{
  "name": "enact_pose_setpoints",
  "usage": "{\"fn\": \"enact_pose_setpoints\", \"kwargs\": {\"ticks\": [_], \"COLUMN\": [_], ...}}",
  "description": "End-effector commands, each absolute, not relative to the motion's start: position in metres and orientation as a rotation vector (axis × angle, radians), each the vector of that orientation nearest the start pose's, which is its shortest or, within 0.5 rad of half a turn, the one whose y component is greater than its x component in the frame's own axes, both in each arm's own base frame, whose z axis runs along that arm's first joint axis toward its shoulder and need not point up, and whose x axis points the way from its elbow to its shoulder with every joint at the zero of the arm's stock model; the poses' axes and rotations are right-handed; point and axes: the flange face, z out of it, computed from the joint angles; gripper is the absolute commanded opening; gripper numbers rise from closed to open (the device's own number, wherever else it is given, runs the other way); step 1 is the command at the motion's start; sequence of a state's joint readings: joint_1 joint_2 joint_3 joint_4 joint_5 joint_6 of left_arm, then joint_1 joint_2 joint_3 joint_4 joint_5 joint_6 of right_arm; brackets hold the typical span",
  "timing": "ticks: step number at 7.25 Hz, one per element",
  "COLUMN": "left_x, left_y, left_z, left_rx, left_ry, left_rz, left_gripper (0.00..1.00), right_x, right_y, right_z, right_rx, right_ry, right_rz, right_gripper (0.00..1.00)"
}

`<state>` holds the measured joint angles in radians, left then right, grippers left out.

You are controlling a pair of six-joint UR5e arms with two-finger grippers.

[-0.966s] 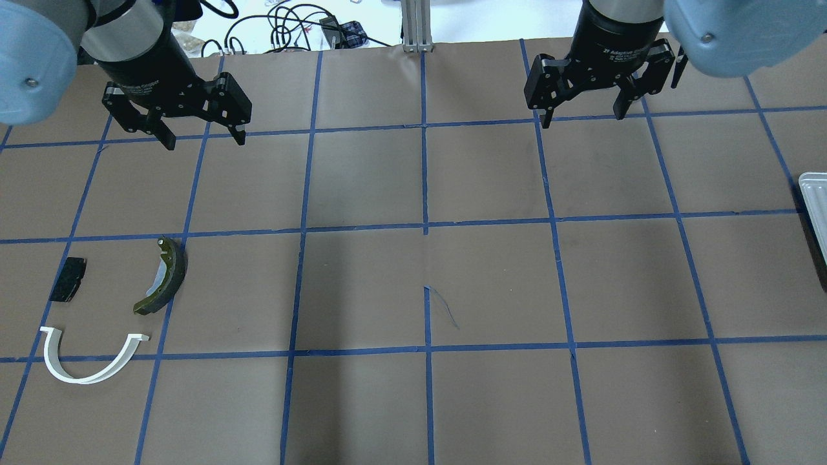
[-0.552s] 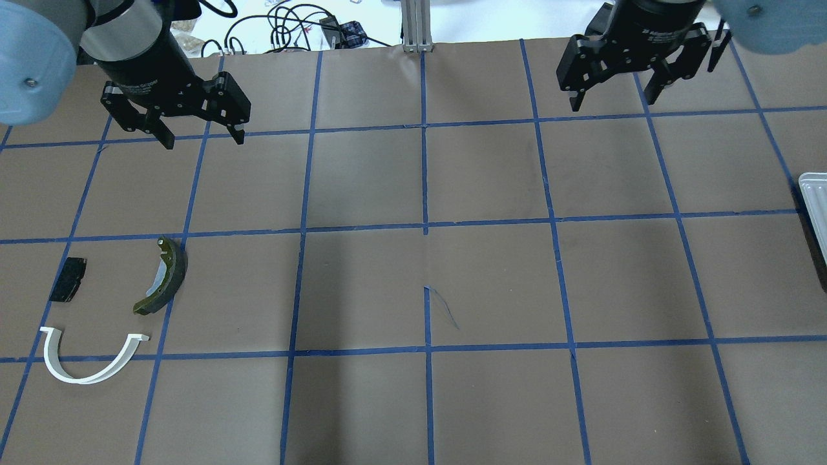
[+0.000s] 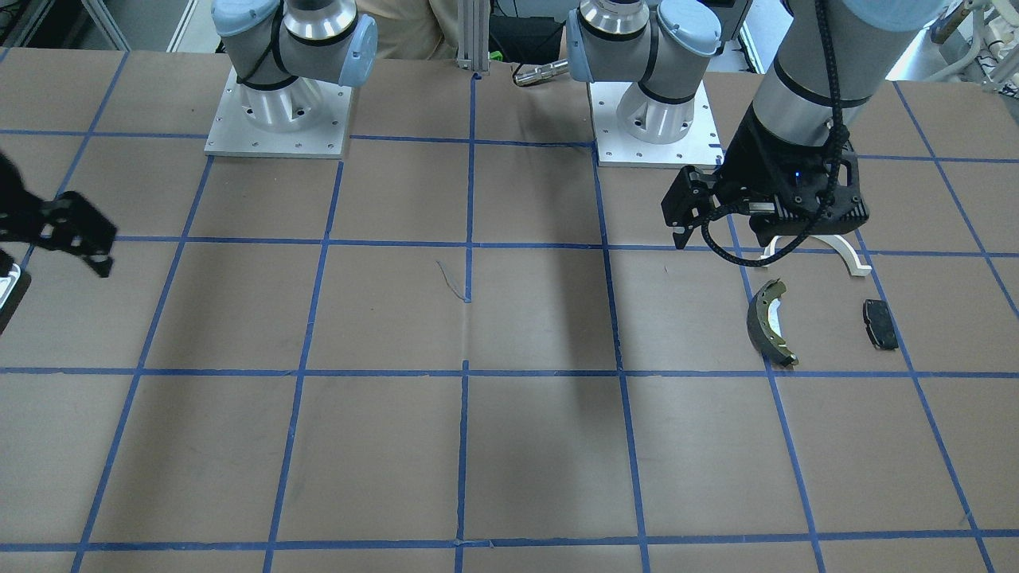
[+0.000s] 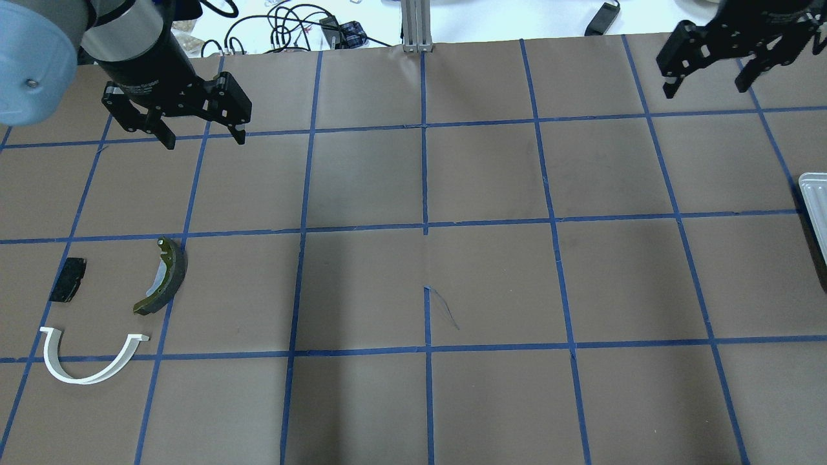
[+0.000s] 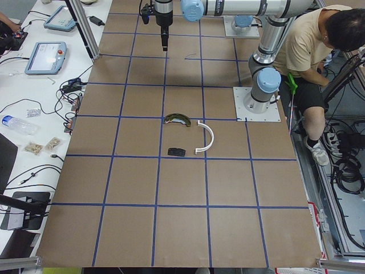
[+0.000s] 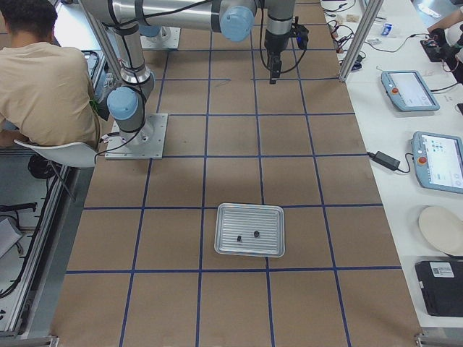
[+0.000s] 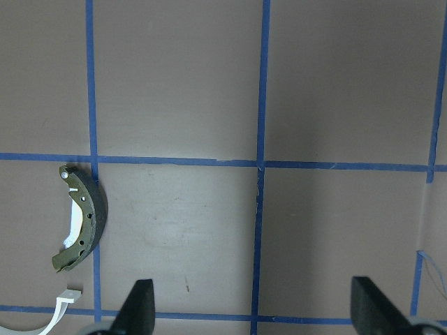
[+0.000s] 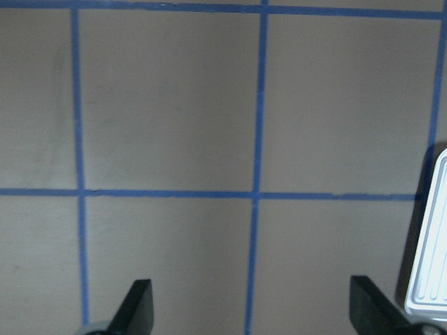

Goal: Place bearing gear from tray to pile

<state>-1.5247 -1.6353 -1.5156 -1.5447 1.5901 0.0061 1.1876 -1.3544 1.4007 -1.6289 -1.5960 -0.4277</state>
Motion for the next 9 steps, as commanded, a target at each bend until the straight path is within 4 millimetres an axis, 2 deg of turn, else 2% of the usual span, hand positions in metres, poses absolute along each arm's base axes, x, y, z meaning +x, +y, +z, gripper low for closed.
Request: {"fn": "enact_pose_setpoints", "kwargs": {"ticks": [1,2,3,4,5,6,8,9], "left_x": [-0.107,-0.107,-0.107,-0.107,-0.107,-0.106,-0.106,-0.106], "left_y": [-0.526,-0.527,-0.527,-0.526,-0.528,-0.526,-0.527,-0.527], "left_z": [0.485,0.484,0.485,0.485,0.484,0.484,0.484,0.485], "left_rx": [-0.063,-0.062,-0.065,-0.063,-0.062,-0.065,-0.065,-0.065], "left_ry": [3.122,3.122,3.122,3.122,3.122,3.121,3.119,3.119], "left_rz": [-0.026,-0.023,-0.028,-0.026,-0.023,-0.023,-0.023,-0.025], "left_gripper": [1.0,1.0,1.0,1.0,1.0,1.0,1.0,1.0], "right_x": [-0.23,-0.297,-0.351,-0.39,-0.426,-0.447,-0.454,-0.453], "right_y": [-0.613,-0.601,-0.579,-0.567,-0.556,-0.547,-0.543,-0.542], "right_z": [0.395,0.357,0.331,0.296,0.254,0.227,0.193,0.188], "right_rx": [-0.256,-0.235,-0.28,-0.247,-0.336,-0.338,-0.345,-0.35], "right_ry": [3.214,3.223,3.188,3.167,3.136,3.116,3.088,3.086], "right_rz": [-0.045,0.003,0.05,0.089,0.1,0.116,0.168,0.172], "right_gripper": [1.0,1.0,1.0,1.0,1.0,1.0,1.0,1.0]}}
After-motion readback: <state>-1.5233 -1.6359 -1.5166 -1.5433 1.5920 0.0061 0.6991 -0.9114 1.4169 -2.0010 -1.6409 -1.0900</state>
